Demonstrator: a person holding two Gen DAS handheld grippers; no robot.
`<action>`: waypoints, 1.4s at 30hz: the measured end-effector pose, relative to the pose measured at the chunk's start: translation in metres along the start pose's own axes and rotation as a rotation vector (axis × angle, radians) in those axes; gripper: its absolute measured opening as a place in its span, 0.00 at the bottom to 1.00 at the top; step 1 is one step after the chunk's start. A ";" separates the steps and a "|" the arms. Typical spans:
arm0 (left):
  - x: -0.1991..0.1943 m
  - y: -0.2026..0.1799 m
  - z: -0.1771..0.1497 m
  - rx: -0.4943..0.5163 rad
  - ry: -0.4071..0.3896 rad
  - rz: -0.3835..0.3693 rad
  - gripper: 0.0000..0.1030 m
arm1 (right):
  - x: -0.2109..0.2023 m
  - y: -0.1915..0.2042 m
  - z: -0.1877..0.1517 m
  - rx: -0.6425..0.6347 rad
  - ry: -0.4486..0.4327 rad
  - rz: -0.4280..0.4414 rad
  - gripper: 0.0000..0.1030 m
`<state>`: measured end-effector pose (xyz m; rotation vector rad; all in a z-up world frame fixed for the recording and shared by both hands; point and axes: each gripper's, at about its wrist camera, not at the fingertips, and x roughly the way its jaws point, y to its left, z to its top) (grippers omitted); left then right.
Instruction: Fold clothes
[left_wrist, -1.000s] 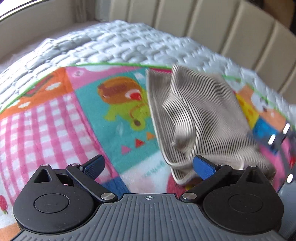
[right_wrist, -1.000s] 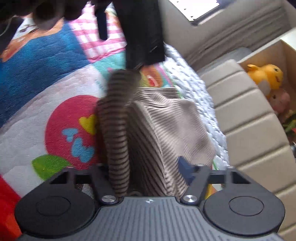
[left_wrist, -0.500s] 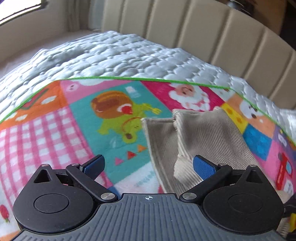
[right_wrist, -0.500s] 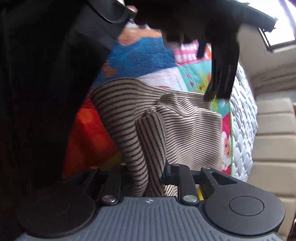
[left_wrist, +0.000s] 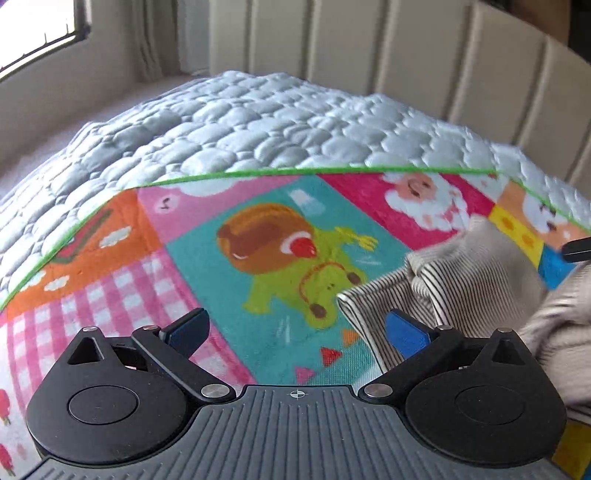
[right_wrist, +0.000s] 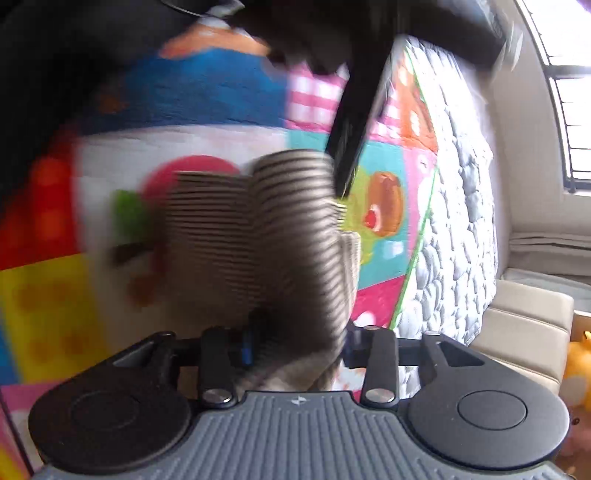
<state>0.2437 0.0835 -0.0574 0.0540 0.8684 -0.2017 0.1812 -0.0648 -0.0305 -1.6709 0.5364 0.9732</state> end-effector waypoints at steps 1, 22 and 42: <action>-0.003 0.006 0.000 -0.025 -0.008 -0.009 1.00 | 0.015 -0.007 -0.001 0.021 0.013 0.004 0.51; 0.018 -0.023 0.000 -0.055 0.009 -0.141 1.00 | -0.049 -0.066 -0.115 1.004 -0.220 -0.149 0.98; 0.007 -0.006 0.004 -0.012 -0.056 0.006 1.00 | 0.094 -0.047 -0.169 1.626 -0.119 -0.064 0.96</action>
